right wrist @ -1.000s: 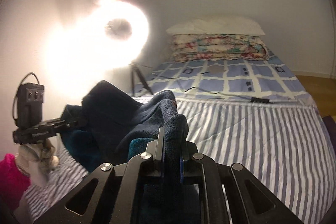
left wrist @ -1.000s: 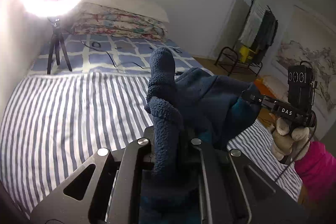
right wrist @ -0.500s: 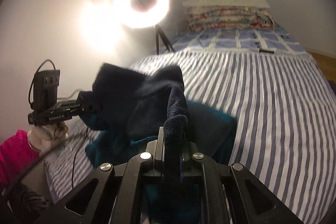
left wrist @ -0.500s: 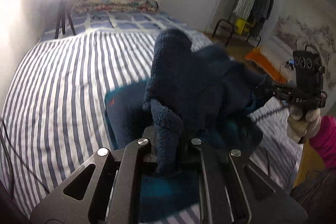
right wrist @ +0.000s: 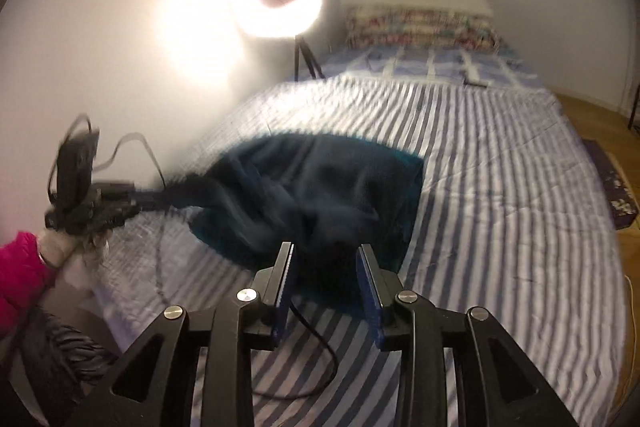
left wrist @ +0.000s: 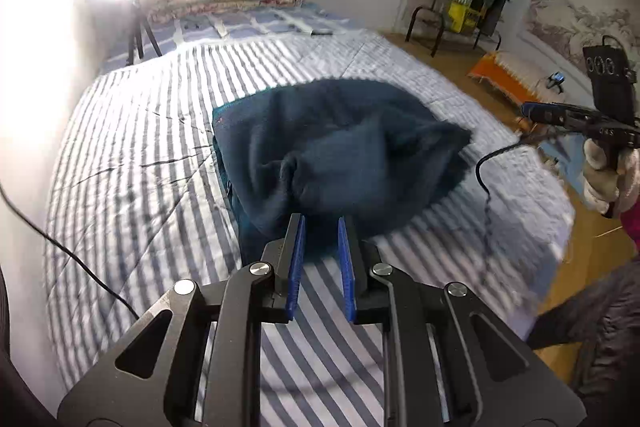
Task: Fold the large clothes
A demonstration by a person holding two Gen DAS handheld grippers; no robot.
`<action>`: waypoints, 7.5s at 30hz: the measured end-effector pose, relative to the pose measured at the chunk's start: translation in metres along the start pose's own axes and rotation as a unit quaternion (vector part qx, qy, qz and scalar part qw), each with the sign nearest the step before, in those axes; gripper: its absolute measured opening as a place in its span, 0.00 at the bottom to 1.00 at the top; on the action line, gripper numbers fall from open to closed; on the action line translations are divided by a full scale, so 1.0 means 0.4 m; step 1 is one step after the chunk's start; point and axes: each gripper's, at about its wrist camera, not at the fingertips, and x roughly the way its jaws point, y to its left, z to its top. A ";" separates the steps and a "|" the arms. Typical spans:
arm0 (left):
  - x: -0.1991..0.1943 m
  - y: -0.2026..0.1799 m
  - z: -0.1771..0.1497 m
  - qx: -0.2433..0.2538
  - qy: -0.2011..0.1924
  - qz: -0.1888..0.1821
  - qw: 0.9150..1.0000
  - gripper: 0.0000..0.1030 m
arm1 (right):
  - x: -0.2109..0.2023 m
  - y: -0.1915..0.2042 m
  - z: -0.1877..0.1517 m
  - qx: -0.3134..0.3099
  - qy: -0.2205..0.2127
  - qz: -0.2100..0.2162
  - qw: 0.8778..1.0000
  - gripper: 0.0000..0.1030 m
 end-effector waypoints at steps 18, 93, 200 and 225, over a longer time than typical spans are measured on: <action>-0.770 -0.143 0.113 -0.054 -0.183 -0.043 0.981 0.34 | -0.685 0.254 0.053 -0.030 -0.218 0.015 0.975 0.53; 0.251 0.167 0.324 -0.192 0.010 -0.007 0.981 0.12 | 0.299 0.002 0.203 0.034 0.040 -0.038 0.998 0.35; 0.201 0.023 0.028 -0.109 0.003 0.022 0.994 0.27 | 0.237 -0.049 -0.061 0.043 0.092 -0.045 0.994 0.20; 0.272 0.062 -0.014 -0.148 0.057 0.002 0.987 0.26 | 0.249 -0.123 -0.117 0.093 0.125 -0.017 0.988 0.17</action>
